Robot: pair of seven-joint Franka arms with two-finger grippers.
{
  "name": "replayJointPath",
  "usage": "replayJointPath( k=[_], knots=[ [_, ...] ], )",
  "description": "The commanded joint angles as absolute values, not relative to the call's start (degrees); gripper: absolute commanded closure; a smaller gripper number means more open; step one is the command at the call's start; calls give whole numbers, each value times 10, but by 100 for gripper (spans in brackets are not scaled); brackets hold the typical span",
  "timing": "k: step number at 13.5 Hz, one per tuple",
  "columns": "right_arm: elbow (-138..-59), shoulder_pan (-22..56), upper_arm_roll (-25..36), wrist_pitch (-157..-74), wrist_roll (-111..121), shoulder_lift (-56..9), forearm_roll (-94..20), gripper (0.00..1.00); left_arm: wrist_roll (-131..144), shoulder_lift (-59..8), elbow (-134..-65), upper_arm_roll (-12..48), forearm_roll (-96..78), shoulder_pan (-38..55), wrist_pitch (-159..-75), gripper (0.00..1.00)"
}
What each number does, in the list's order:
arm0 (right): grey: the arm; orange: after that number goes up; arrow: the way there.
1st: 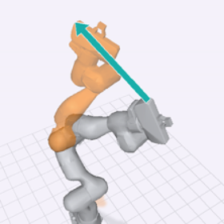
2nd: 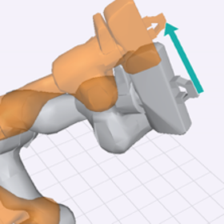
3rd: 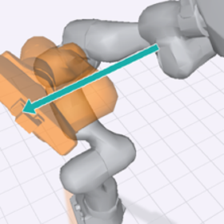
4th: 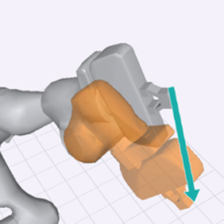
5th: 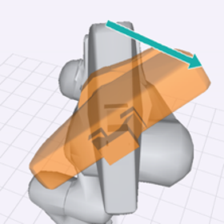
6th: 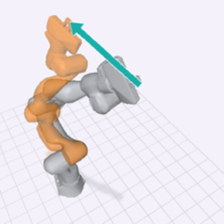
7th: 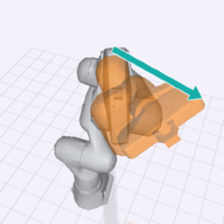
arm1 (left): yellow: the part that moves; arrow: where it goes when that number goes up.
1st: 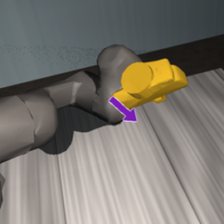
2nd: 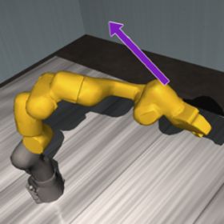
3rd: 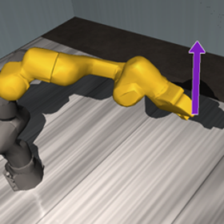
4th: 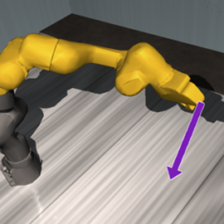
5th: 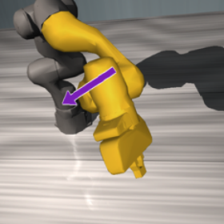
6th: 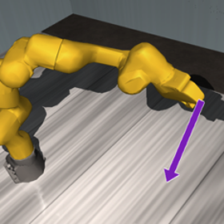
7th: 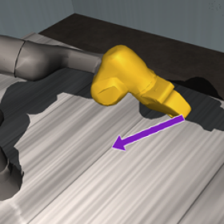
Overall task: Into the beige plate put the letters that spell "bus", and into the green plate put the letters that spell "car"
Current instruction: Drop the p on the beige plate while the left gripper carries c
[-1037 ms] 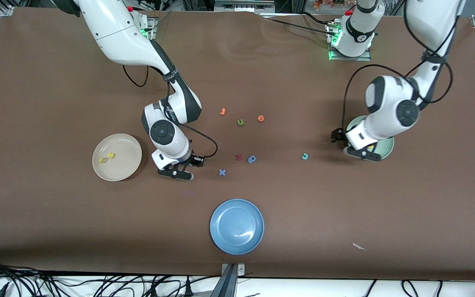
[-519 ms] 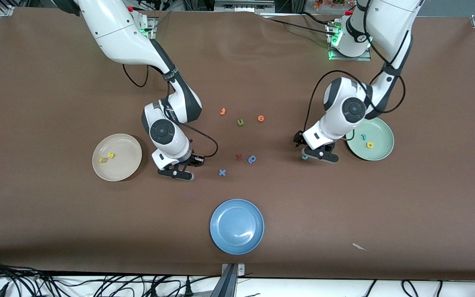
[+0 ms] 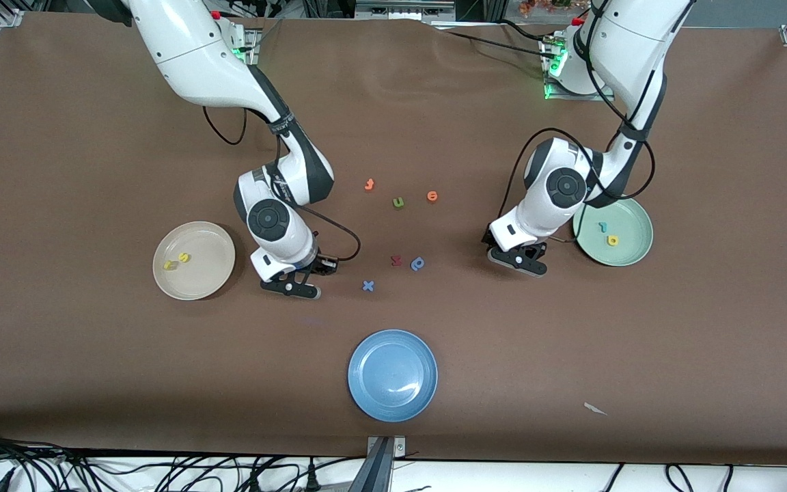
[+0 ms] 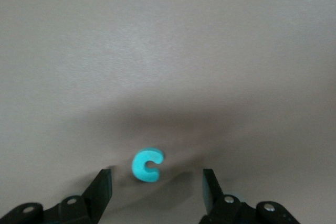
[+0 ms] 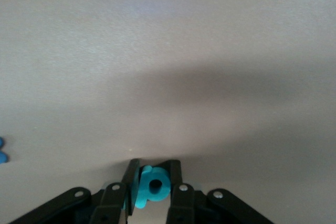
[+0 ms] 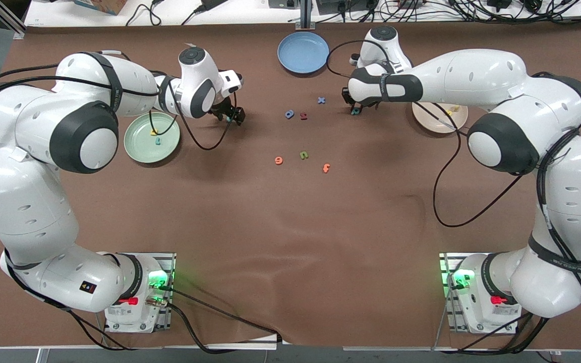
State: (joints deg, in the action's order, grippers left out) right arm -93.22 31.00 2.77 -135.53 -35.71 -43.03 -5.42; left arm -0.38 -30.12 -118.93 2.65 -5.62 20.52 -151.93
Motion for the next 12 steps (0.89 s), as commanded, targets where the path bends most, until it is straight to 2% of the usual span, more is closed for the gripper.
replayJointPath(
  k=[1, 4, 7, 9, 12],
  knots=[
    [-899, 305, 39, -1292, -338, -427, -54, 83, -4, -308, -1179, 17, -40, 212, -1521, 21],
    [-851, 294, 62, -1193, -289, -419, -60, 83, -3, -310, -1178, 17, -40, 212, -1521, 29],
    [-850, 249, 64, -1145, -202, -395, -63, 83, -2, -316, -1178, 17, -40, 213, -1521, 33],
    [-852, 211, 66, -1094, -130, -383, -63, 83, -2, -316, -1178, 17, -40, 214, -1521, 45],
    [-872, 194, 108, -1071, -39, -370, -62, 83, -2, -316, -1177, 17, -40, 214, -1521, 51]
  ],
)
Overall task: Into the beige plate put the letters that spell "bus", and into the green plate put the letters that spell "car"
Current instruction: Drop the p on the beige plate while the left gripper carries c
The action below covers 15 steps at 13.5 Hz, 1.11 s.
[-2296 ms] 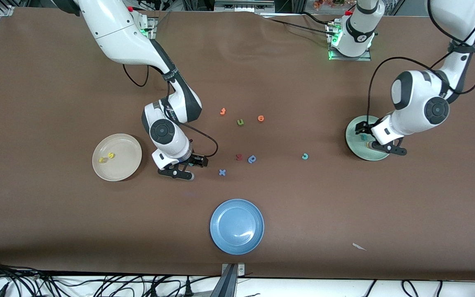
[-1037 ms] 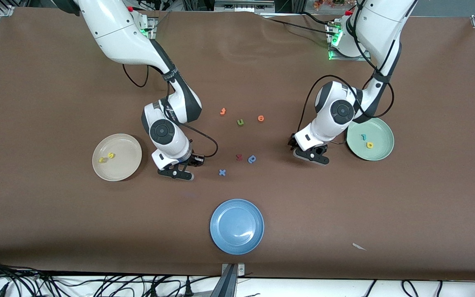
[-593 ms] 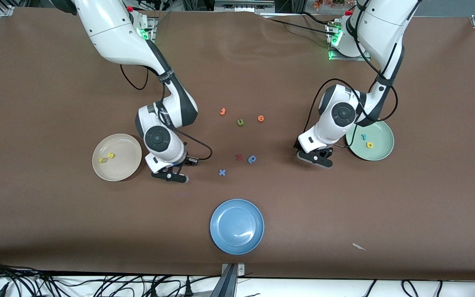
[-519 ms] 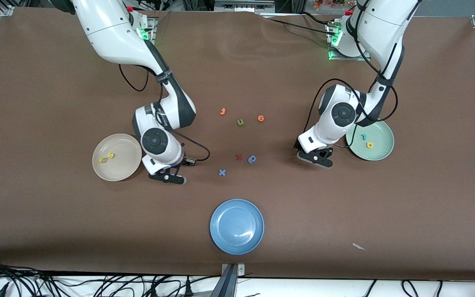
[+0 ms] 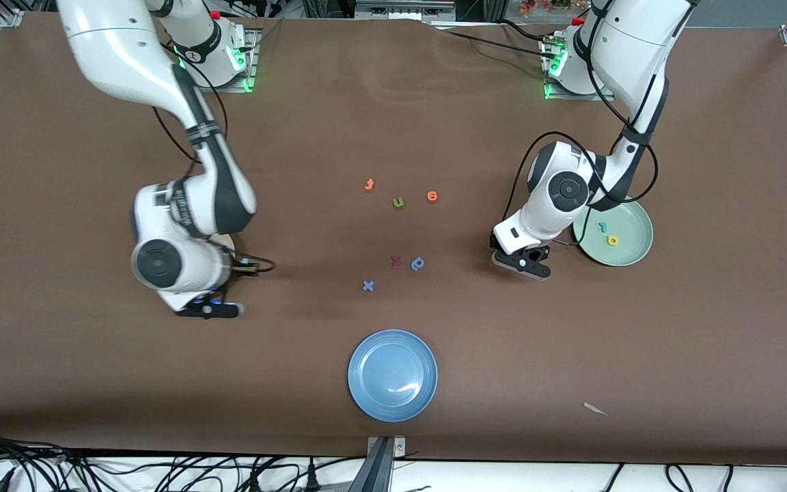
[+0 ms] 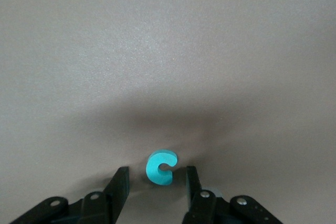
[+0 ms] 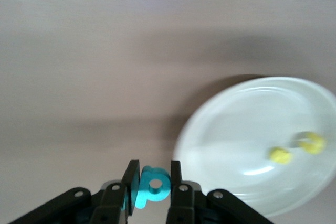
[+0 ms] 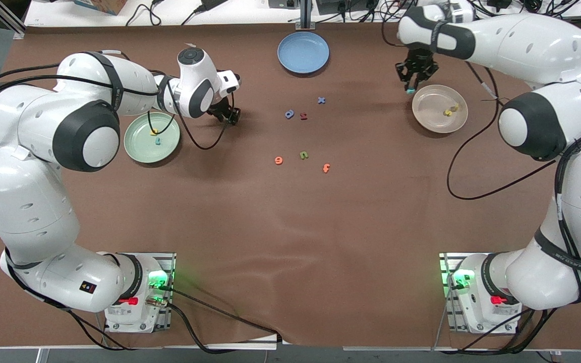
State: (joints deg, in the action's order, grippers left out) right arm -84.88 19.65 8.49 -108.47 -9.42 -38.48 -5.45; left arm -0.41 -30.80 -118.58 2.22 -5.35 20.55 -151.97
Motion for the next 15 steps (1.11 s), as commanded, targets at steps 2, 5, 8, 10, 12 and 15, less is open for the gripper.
replayJointPath(
  k=[2, 5, 8, 10, 12, 15],
  knots=[
    [-896, 193, 132, -1079, 18, -370, -64, 83, -2, -316, -1177, 17, -40, 214, -1521, 54],
    [-938, 193, 135, -1113, 28, -370, -64, 82, -2, -316, -1177, 18, -40, 214, -1521, 63],
    [-969, 193, 135, -1150, 35, -371, -65, 53, -2, -316, -1177, 17, -40, 214, -1521, 77],
    [-969, 193, 135, -1150, 35, -371, -65, 2, -2, -316, -1177, 17, -40, 214, -1521, 81],
    [-960, 192, 135, -1143, 35, -369, -65, 1, -3, -312, -1177, 17, -38, 212, -1521, 86],
    [-936, 192, 136, -1142, 31, -345, -64, 1, -10, -266, -1185, 18, -35, 160, -1474, 88]
  ],
)
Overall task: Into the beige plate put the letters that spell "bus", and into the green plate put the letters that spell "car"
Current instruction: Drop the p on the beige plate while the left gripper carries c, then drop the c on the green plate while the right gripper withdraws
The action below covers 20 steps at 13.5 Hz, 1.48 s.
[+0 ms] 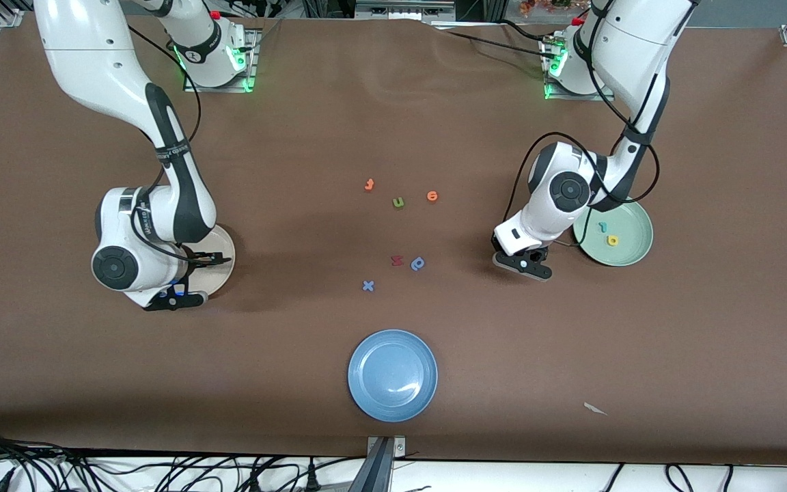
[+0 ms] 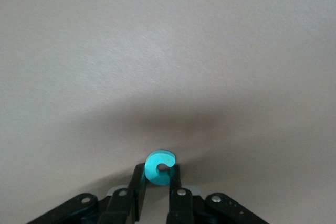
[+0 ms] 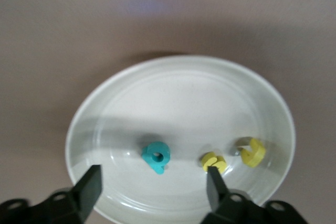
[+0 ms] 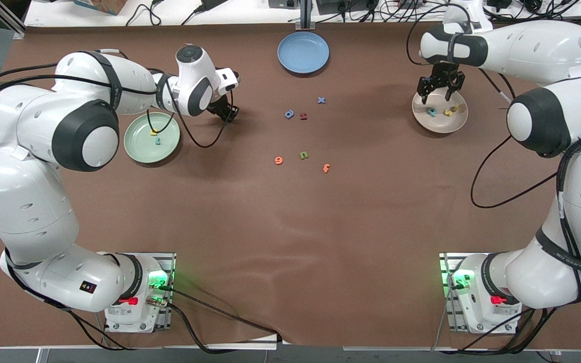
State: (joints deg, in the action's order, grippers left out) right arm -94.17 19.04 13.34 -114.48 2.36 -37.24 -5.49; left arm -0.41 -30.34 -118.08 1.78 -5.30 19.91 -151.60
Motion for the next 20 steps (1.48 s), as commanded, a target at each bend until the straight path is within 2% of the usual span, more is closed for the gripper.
replayJointPath(
  k=[1, 6, 9, 12, 13, 14, 15, 18, 20],
  knots=[
    [-929, 192, 141, -1142, 32, -337, -63, 1, -33, -249, -1185, 18, -35, 140, -1433, 88],
    [-905, 192, 166, -1140, 33, -273, -62, 0, -102, -189, -1204, 17, -25, 45, -1308, 87],
    [-896, 192, 180, -1104, 31, -225, -61, 0, -154, -137, -1269, 17, 9, -3, -1294, 82],
    [-854, 193, 196, -1051, 20, -209, -57, 0, -250, -120, -1288, -7, 22, -39, -1293, 75],
    [-853, 193, 196, -1040, 18, -201, -57, 0, -277, -120, -1288, -24, 25, -40, -1293, 62],
    [-856, 193, 196, -1039, 17, -194, -55, 0, -282, -121, -1288, -30, 25, -42, -1293, 23],
    [-861, 193, 196, -1037, 17, -186, -54, 1, -282, -121, -1288, -30, 25, -45, -1293, 0],
    [-906, 197, 195, -1035, 17, -150, -48, 0, -278, -120, -1288, -30, 25, -45, -1293, 0],
    [-903, 199, 194, -1021, 18, -149, -47, 0, -279, -118, -1295, -29, 25, -45, -1291, 0]
  ],
)
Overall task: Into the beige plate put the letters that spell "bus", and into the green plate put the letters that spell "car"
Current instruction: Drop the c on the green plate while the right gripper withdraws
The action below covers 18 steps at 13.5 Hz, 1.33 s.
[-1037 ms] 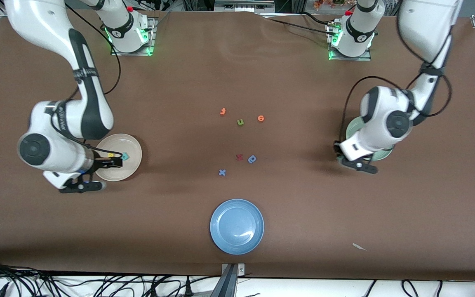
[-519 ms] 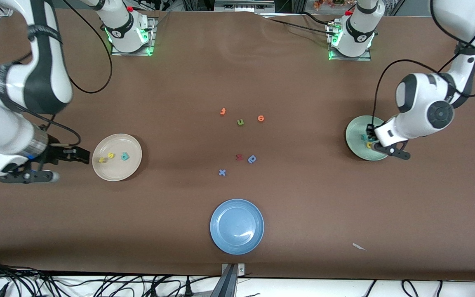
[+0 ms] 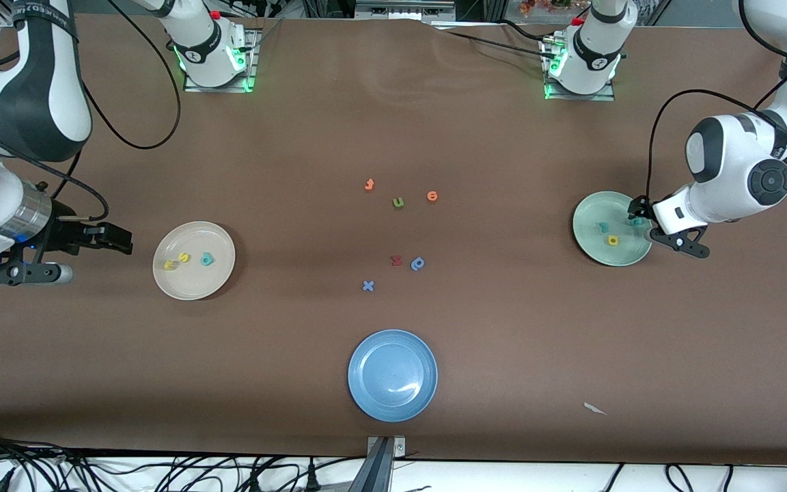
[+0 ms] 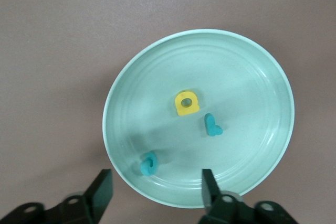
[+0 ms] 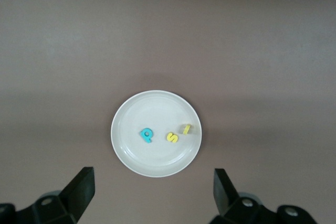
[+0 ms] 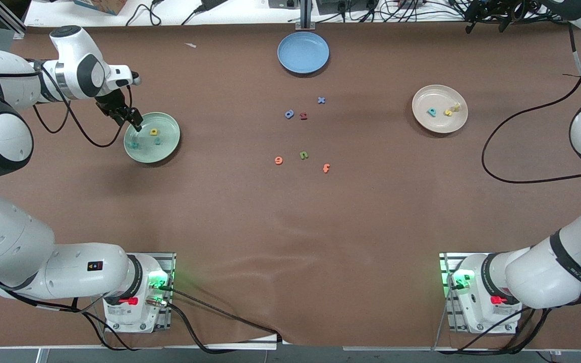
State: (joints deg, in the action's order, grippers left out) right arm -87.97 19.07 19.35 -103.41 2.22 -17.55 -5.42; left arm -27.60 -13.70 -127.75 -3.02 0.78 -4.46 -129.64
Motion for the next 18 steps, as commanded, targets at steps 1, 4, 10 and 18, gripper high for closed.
replayJointPath(
  k=[1, 4, 10, 18],
  knots=[
    [-902, 199, 194, -1018, 18, -149, -47, 1, -279, -109, -1297, -29, 25, -45, -1292, 0],
    [-902, 202, 190, -1026, -30, -149, -19, 0, -280, -55, -1297, -21, 18, -35, -1294, 0],
    [-902, 91, 72, -1037, -31, -144, 3, 0, -243, 69, -1264, -3, 18, -14, -1221, 0],
    [-901, 30, 6, -1032, -30, -142, 15, 0, -154, 83, -1012, 54, 23, -15, -923, 0]
  ],
)
